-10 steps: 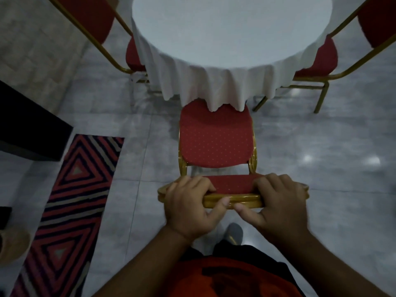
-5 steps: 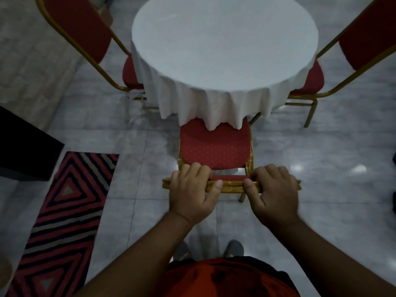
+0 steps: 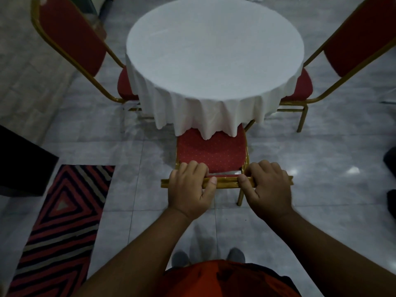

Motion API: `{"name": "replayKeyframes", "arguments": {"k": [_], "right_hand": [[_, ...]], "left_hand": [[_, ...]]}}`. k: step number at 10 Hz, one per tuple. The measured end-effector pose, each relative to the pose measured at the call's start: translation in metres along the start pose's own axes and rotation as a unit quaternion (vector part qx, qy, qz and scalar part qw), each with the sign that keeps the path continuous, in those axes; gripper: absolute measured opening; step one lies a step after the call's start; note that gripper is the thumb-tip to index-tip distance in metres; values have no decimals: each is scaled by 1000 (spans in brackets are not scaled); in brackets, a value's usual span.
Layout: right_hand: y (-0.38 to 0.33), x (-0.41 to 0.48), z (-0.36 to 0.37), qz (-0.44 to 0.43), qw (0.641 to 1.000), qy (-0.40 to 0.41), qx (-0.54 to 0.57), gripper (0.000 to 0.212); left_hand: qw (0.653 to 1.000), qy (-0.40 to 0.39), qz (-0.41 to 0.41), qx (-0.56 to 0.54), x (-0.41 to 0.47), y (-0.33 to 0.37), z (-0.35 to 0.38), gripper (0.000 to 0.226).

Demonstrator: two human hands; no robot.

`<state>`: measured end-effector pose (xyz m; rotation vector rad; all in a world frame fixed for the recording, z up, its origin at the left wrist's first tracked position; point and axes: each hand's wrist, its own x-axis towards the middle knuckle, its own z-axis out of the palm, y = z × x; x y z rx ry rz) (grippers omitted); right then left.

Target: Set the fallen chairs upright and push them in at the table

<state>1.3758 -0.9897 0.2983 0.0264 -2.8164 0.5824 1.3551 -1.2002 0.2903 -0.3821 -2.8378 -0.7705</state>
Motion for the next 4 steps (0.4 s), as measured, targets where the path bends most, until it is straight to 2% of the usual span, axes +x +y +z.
{"name": "replayKeyframes", "arguments": {"k": [2,3,4], "right_hand": [[-2,5,-3,13,1000,-26,8,40],[-1,9,-9,28,998,-29,48,41],[-3,18,-16,44,998,-33,41,41]], "left_hand": [[1000,-7,-24,-10,6,3,-4,23],[998,-9,-35,-46,12,7,-8,21],[999,-15,-28,-20,25,13,-15,22]]}}
